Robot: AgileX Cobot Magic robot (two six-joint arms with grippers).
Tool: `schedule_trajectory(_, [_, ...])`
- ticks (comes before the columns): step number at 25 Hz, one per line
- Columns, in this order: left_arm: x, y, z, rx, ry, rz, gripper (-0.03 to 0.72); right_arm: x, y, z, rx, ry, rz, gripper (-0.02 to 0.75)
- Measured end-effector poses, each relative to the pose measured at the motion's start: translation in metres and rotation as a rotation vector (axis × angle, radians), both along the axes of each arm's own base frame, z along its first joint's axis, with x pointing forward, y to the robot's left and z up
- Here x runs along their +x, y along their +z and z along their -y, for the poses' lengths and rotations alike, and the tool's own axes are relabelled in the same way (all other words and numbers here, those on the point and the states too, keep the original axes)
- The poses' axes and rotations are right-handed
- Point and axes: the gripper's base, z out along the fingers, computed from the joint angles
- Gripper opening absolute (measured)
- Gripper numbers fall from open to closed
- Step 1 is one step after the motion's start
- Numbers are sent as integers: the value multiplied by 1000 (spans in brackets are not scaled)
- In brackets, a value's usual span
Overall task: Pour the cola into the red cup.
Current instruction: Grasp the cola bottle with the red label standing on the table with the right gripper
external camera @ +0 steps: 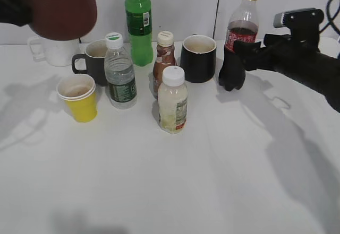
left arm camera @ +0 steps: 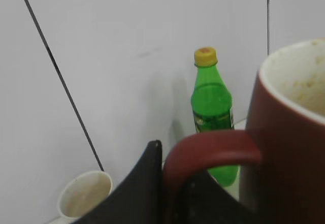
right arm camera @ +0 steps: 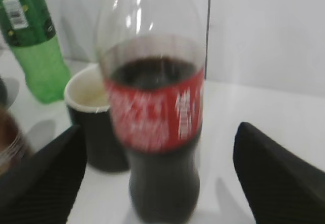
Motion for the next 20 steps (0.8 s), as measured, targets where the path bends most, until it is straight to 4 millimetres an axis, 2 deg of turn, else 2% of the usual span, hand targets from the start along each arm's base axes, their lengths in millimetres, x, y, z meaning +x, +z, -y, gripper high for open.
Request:
schedule_trajectory(6, [-6,8,-2,4,14,10,43,28,-15,-23,6,48,16,688])
schedule_trajectory(8, [-6,7,-3,11,22,-3,43,37,-17,-30,4,57,17,666])
schedule_trajectory(9, [-6,6,-3,13,25,-8,43,41,-18,-33,2,54,9,634])
schedule_trajectory(12, [-6,5,-4,19,32,-21,43,47,-19,-33,6,19,-15,457])
schedule_trajectory(13, [-6,4,-4,21,34,-24,43,47,-19,-32,4,12,-22,459])
schedule_trajectory(16, [-6,2,-5,30,45,-44,43,46,-10,-31,-41,-3,-57,459])
schedule_trajectory(20, [-9,-2,2,53,38,-96,43,33,16,-37,-234,41,-119,459])
